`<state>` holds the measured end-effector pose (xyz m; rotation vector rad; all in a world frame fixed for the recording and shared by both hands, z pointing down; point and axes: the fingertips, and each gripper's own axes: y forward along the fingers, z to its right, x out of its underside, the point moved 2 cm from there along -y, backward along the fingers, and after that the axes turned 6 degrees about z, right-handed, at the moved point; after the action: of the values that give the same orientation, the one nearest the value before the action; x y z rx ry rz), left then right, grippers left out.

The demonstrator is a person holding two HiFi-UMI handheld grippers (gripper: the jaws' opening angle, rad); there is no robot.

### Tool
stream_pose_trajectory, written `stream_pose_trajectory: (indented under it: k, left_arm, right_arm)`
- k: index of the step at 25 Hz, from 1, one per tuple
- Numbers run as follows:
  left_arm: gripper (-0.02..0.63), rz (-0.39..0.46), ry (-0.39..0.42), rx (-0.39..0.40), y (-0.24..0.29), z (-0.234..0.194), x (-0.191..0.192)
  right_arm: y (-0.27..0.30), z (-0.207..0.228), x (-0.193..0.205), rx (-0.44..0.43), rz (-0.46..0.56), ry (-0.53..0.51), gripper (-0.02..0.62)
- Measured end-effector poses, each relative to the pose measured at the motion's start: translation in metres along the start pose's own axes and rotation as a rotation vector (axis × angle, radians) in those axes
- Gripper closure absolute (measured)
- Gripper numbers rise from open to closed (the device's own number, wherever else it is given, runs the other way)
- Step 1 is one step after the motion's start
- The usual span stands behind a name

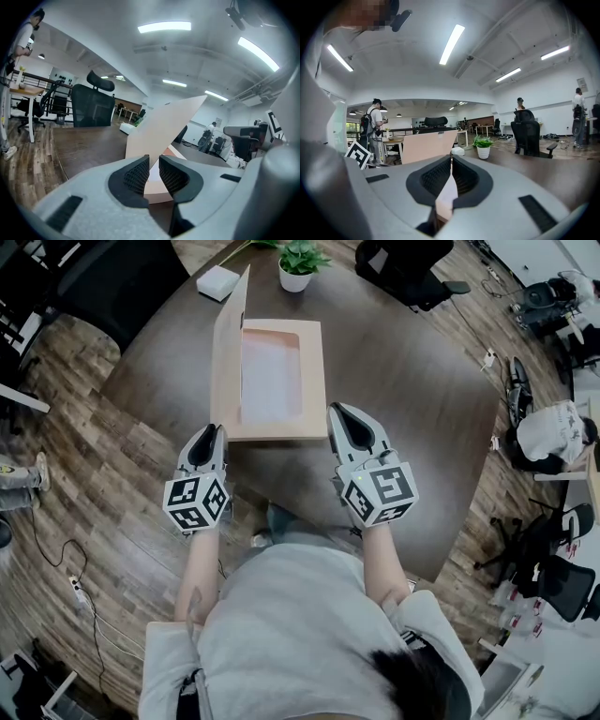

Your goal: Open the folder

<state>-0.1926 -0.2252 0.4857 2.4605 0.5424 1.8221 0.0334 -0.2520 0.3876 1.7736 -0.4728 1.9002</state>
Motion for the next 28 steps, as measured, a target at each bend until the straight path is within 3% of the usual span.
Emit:
stream_pose_trajectory:
  k: [14,28]
  left_arm:
    - [0.538,-0.076,0.146,0.085,-0.009,0.025,0.009]
    - [0.584,0.065,0.244,0.123,-0.054,0.051,-0.037]
  right_arm:
    - [-0.027,-0.012,-0.014,0.025,0.036,-0.021,0.58]
    - [-0.057,-0.031,-0.027,0.021,0.069,-0.046,0.58]
